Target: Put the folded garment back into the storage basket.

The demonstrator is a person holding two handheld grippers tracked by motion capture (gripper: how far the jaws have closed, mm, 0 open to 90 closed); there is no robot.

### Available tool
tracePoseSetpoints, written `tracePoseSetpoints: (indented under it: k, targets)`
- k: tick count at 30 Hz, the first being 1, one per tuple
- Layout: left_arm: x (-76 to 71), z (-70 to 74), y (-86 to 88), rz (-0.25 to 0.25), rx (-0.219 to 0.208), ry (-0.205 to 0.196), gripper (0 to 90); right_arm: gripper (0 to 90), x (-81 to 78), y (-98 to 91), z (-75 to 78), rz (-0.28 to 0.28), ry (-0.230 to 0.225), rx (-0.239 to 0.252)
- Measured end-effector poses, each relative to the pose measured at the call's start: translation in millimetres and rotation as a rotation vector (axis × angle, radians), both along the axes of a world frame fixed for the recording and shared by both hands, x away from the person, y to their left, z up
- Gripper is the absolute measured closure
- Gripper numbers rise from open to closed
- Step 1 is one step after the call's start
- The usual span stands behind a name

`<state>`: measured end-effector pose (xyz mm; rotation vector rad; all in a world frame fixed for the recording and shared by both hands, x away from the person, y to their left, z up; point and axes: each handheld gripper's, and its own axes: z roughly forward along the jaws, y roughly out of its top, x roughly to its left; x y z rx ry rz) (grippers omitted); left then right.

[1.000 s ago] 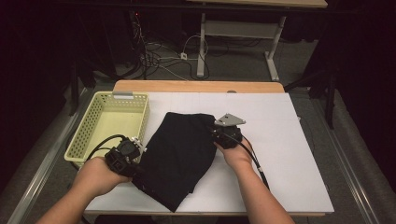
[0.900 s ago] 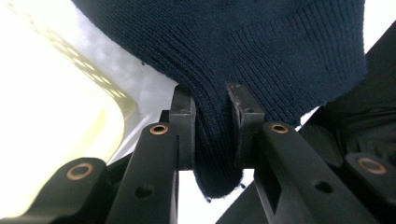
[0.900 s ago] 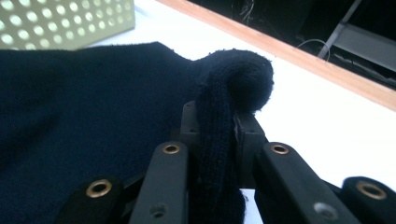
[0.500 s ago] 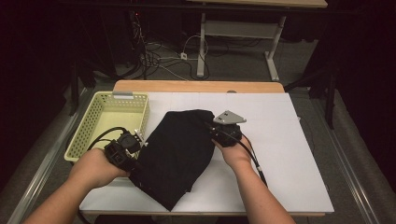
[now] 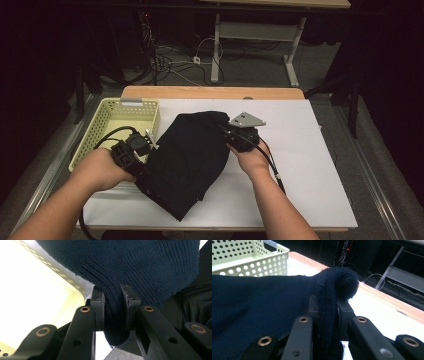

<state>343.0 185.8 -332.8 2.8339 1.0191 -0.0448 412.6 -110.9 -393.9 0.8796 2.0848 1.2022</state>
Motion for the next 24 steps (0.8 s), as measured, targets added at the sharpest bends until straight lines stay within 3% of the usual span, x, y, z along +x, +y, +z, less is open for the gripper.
tracePoseSetpoints:
  k: [13, 24]
  targets:
    - [6.5, 15.0, -0.2, -0.008, 0.006, -0.014, 74.1, 79.2, 2.1, 0.4, 14.6, -0.002, -0.024, -0.003]
    - [5.5, 45.7, 9.3, -0.002, 0.014, -0.051, 74.1, 79.3, 5.2, 11.9, 50.5, -0.002, -0.082, 0.019]
